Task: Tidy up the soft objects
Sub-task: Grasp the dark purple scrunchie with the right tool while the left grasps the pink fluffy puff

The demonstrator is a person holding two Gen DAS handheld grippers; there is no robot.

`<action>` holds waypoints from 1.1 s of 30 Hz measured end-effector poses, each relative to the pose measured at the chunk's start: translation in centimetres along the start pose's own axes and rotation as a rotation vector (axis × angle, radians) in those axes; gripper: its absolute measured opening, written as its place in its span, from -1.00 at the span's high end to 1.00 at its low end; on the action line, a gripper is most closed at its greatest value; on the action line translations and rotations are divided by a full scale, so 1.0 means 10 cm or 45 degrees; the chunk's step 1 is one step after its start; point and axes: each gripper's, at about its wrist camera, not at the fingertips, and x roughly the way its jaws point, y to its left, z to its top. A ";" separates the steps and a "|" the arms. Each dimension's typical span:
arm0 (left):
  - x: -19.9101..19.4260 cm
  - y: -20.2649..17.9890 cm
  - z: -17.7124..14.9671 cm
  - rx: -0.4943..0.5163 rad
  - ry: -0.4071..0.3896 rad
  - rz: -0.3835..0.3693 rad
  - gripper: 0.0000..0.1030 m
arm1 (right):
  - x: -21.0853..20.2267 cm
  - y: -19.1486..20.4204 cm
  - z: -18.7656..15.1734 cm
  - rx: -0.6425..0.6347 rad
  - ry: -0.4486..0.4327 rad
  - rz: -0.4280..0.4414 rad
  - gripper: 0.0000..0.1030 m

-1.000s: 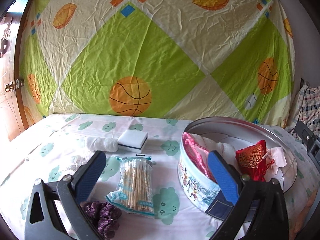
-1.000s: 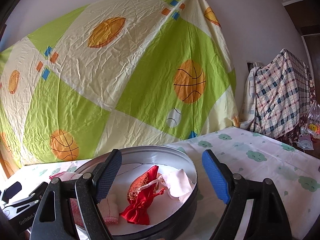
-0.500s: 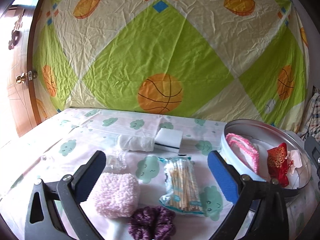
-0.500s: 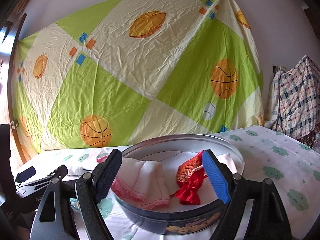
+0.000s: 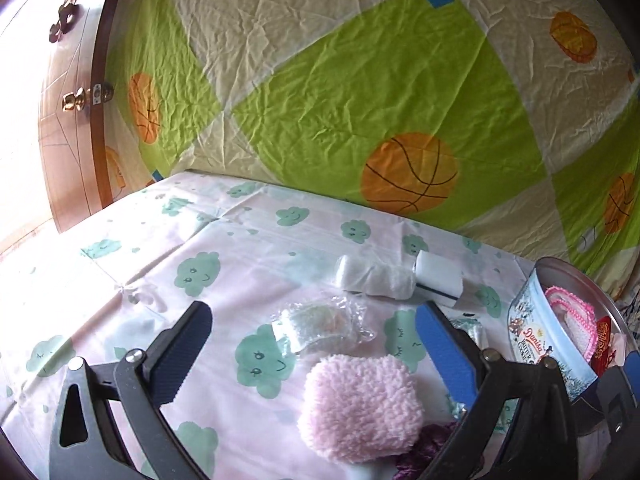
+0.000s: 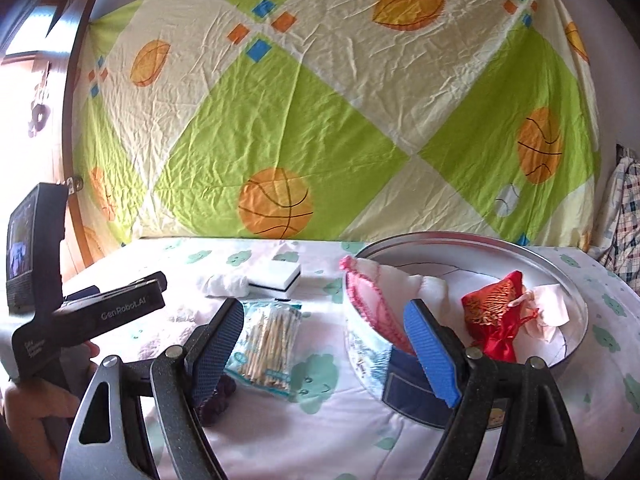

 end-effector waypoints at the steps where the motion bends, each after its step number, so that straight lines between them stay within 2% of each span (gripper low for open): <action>1: 0.04 0.07 0.01 -0.023 0.024 0.000 -0.99 | 0.03 0.07 0.00 -0.015 0.025 0.017 -0.63; 6: 0.22 0.39 0.05 -0.111 0.121 0.033 -0.99 | 0.17 0.34 -0.04 -0.060 0.146 0.107 -0.63; 12: 0.32 0.62 0.08 -0.129 0.169 0.084 -0.99 | 0.37 0.60 -0.14 -0.102 0.337 0.187 -0.62; 14: 0.33 0.65 0.09 -0.124 0.175 0.099 -0.99 | 0.47 0.66 -0.18 -0.112 0.415 0.217 -0.55; 18: 0.35 0.67 0.07 -0.120 0.198 0.088 -0.99 | 0.66 0.82 -0.27 -0.187 0.560 0.253 -0.23; 20: 0.36 0.65 0.07 -0.108 0.210 0.073 -0.99 | 0.72 0.88 -0.31 -0.218 0.604 0.250 -0.19; 21: 0.36 0.63 0.07 -0.101 0.213 0.068 -0.99 | 0.73 0.88 -0.31 -0.221 0.607 0.250 -0.19; 25: 0.36 0.59 0.06 -0.085 0.215 0.046 -0.99 | 0.72 0.87 -0.30 -0.213 0.613 0.294 0.11; 29: 0.38 0.62 0.06 -0.107 0.232 0.029 -0.99 | 0.68 0.81 -0.28 -0.173 0.594 0.375 0.24; 31: 0.38 0.64 0.06 -0.126 0.232 0.025 -0.99 | 0.58 0.78 -0.23 -0.140 0.524 0.458 0.27; 33: 0.36 0.68 0.06 -0.151 0.216 0.020 -0.99 | 0.38 0.73 -0.16 -0.131 0.385 0.520 0.27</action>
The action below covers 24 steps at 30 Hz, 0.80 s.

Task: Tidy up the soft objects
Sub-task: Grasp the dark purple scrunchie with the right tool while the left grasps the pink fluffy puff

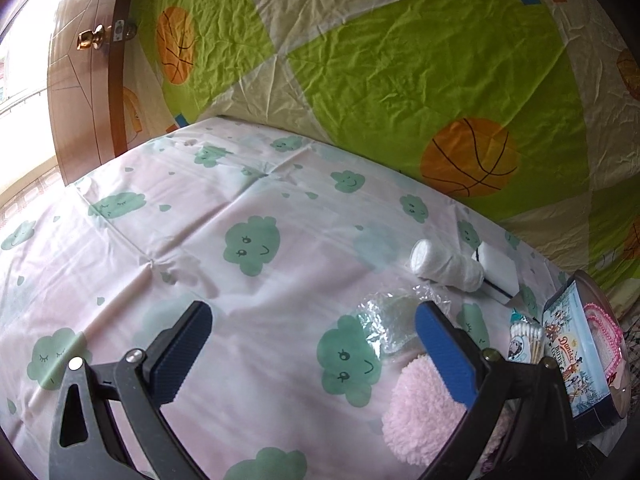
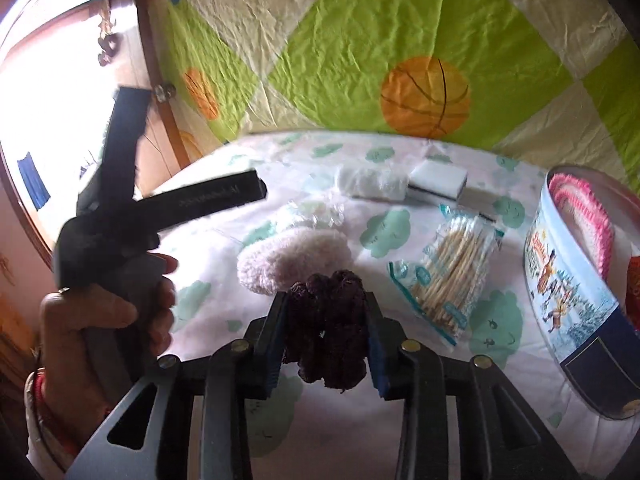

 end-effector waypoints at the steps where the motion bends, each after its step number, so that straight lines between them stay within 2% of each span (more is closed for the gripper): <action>1: -0.02 0.01 0.00 -0.011 -0.010 -0.007 -0.99 | -0.11 0.02 0.00 -0.032 -0.073 -0.030 0.27; 4: -0.06 -0.01 -0.01 -0.013 -0.033 -0.062 -0.98 | -0.31 0.01 0.01 -0.065 -0.230 -0.138 0.27; 6: -0.07 -0.08 -0.02 0.023 -0.031 -0.107 -0.98 | -0.37 -0.07 0.02 -0.030 -0.287 -0.200 0.27; 8: -0.08 -0.18 -0.05 0.084 -0.016 -0.178 -0.94 | -0.42 -0.16 0.04 -0.014 -0.331 -0.270 0.27; 9: -0.09 -0.25 -0.07 0.126 0.002 -0.225 -0.86 | -0.43 -0.20 0.06 -0.017 -0.347 -0.305 0.27; 11: -0.10 -0.40 -0.11 0.229 0.028 -0.287 -0.85 | -0.43 -0.30 0.08 -0.014 -0.359 -0.337 0.27; 13: -0.11 -0.56 -0.17 0.342 0.045 -0.296 -0.85 | -0.46 -0.39 0.08 0.007 -0.362 -0.344 0.27; 16: -0.10 -0.70 -0.24 0.443 0.090 -0.276 -0.85 | -0.48 -0.50 0.10 0.030 -0.366 -0.358 0.27; 21: 0.07 -0.73 -0.30 0.464 0.208 -0.193 -0.81 | -0.54 -0.64 0.14 0.099 -0.376 -0.351 0.26; 24: 0.14 -0.75 -0.32 0.482 0.262 -0.202 -0.77 | -0.56 -0.68 0.14 0.131 -0.375 -0.343 0.26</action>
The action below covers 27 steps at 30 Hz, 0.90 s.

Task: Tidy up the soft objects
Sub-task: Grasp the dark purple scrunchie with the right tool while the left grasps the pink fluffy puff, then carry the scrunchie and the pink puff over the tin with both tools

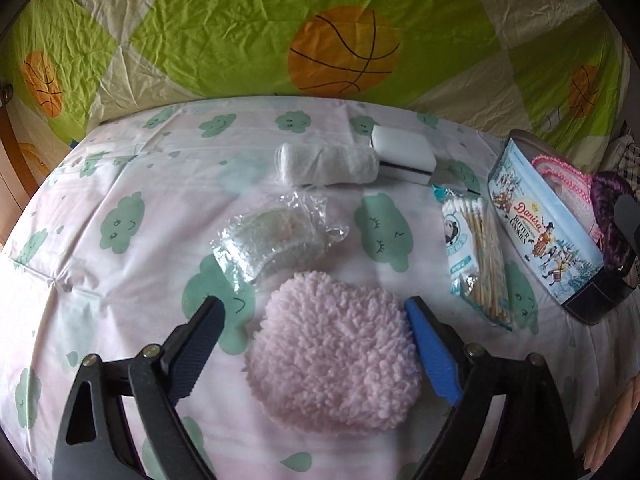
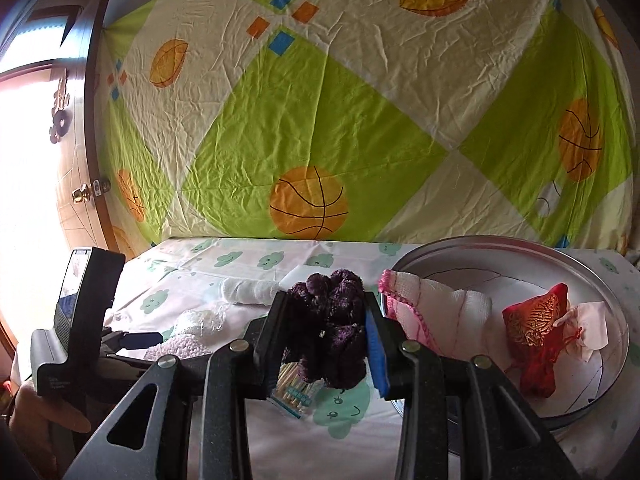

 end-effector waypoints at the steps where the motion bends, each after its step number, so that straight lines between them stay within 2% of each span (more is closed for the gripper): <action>1: 0.03 -0.02 0.00 0.011 0.016 0.002 -0.77 | 0.00 0.00 0.00 0.002 0.001 0.001 0.26; 3: 0.11 -0.05 0.00 0.027 0.068 0.027 -0.78 | 0.00 0.01 0.00 0.002 0.004 0.001 0.26; 5: 0.13 -0.11 -0.01 0.063 0.076 0.076 -0.76 | -0.01 0.01 0.00 0.000 0.005 0.004 0.26; 13: 0.06 -0.07 -0.02 0.042 0.041 0.083 0.03 | -0.01 0.01 -0.01 -0.002 0.007 0.001 0.26; 16: 0.02 -0.12 -0.05 0.063 0.032 0.073 0.19 | -0.03 -0.03 0.00 0.021 -0.003 0.009 0.26; 20: -0.07 -0.03 -0.07 -0.018 -0.017 0.109 0.20 | -0.08 -0.11 0.03 0.051 -0.031 0.023 0.26; 24: -0.25 0.10 -0.12 -0.151 -0.138 0.030 0.20 | -0.14 -0.20 0.05 0.061 -0.071 0.018 0.26; 27: -0.38 0.09 -0.15 -0.204 -0.250 0.019 0.20 | -0.19 -0.28 0.04 0.049 -0.091 0.007 0.26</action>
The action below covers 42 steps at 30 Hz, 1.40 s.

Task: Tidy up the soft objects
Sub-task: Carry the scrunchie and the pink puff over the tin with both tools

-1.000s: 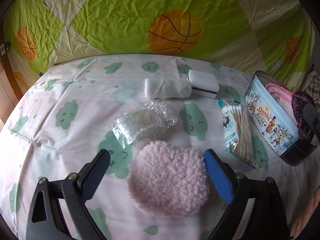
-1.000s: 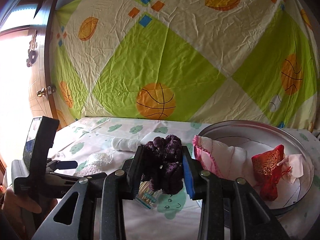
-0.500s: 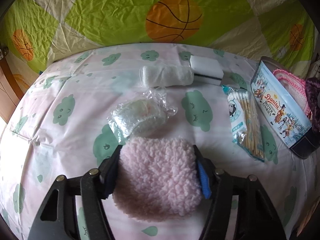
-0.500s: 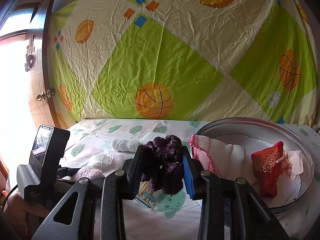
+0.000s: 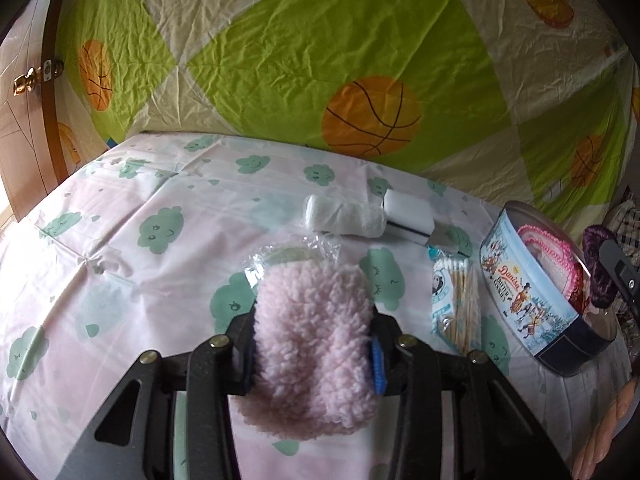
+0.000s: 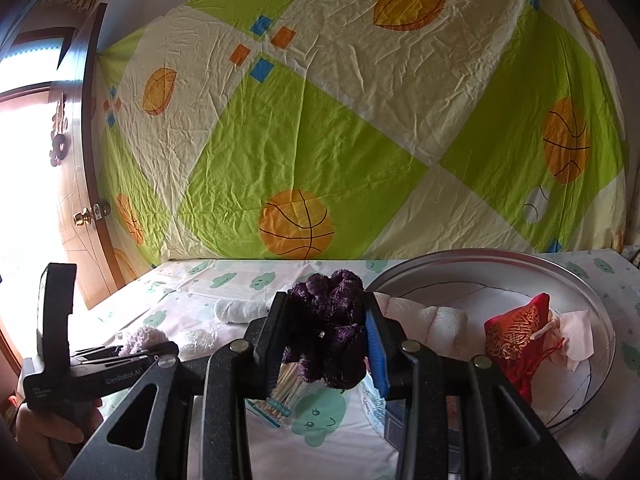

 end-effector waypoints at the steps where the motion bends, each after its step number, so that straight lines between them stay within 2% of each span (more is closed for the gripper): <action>1: -0.04 -0.02 0.00 -0.014 -0.038 -0.009 0.20 | -0.01 -0.04 0.00 -0.003 -0.007 -0.007 0.26; 7: -0.15 -0.28 0.03 -0.049 -0.168 -0.066 0.20 | -0.10 -0.28 0.05 -0.007 -0.049 -0.062 0.26; 15: -0.19 -0.83 0.10 -0.021 -0.231 -0.138 0.20 | -0.20 -0.54 0.14 -0.006 -0.101 -0.125 0.26; 25: -0.19 -1.54 0.11 0.123 -0.253 -0.196 0.20 | -0.30 -0.89 0.22 0.002 -0.148 -0.216 0.26; 42: -0.06 -2.32 0.09 0.265 -0.251 -0.271 0.20 | -0.36 -1.60 0.33 0.061 -0.167 -0.416 0.26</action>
